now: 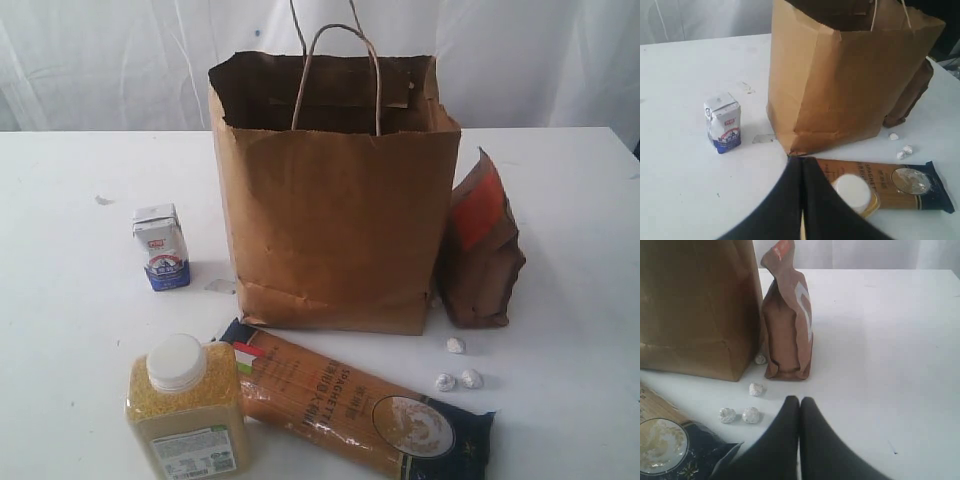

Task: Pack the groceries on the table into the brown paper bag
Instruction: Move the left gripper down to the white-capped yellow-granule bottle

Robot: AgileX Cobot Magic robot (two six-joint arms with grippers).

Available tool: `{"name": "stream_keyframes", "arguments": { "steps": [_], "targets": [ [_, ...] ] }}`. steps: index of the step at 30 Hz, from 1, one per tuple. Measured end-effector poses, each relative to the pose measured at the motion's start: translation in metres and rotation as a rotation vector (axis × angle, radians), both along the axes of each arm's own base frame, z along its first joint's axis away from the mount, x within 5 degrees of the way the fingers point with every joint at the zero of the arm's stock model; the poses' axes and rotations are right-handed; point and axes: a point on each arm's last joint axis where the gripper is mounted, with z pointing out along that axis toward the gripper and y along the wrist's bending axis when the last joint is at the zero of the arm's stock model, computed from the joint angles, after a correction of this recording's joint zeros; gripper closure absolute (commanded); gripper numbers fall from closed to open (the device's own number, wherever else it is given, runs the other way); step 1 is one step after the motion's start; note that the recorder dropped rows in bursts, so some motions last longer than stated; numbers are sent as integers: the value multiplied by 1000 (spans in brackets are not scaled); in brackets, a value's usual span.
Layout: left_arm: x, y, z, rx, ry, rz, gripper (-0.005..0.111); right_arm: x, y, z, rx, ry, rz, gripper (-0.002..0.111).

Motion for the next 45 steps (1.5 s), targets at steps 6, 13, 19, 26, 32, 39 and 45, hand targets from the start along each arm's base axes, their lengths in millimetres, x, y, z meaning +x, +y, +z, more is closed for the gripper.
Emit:
{"name": "stream_keyframes", "arguments": {
  "steps": [6, 13, 19, 26, 32, 39, 45],
  "targets": [
    [-17, 9, -13, 0, 53, -4, 107, 0, 0, 0, 0, 0, 0, 108],
    [-27, 7, -22, 48, 148, -97, 107, 0, 0, 0, 2, 0, -1, 108],
    [-25, -14, -15, 211, 272, -351, 107, 0, 0, 0, 2, 0, -1, 108],
    [17, -45, 17, 412, 356, -513, 54, 0, 0, 0, 3, 1, -1, 108],
    [59, -66, 32, 571, 359, -570, 28, 0, 0, 0, 3, 1, -1, 108],
    [95, -97, -7, 708, 443, -732, 28, 0, 0, 0, 3, 1, -1, 108],
    [104, -113, -19, 731, 411, -799, 28, 0, 0, 0, 3, 1, -1, 108]
  ]
}}
